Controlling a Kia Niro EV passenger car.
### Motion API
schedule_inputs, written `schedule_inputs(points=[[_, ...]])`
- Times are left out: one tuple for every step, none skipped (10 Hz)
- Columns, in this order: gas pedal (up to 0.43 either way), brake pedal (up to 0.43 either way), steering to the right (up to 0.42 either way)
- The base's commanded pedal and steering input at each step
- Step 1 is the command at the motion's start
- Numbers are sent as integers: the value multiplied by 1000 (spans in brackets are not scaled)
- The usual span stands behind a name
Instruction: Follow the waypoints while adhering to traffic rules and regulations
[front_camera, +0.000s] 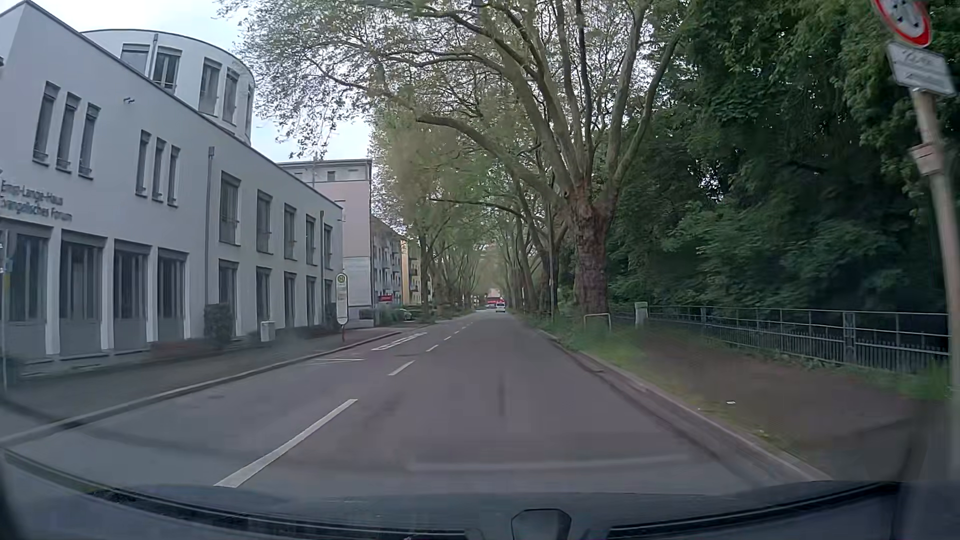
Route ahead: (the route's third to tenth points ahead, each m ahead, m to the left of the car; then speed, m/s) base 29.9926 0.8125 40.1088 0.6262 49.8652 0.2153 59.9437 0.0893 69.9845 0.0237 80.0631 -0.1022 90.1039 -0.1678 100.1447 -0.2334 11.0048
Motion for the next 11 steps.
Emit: schedule_inputs(points=[[177,0,1],[177,0,1],[177,0,1],[177,0,1],[177,0,1],[177,0,1],[169,0,1],[169,0,1],[169,0,1],[169,0,0],[169,0,0]])
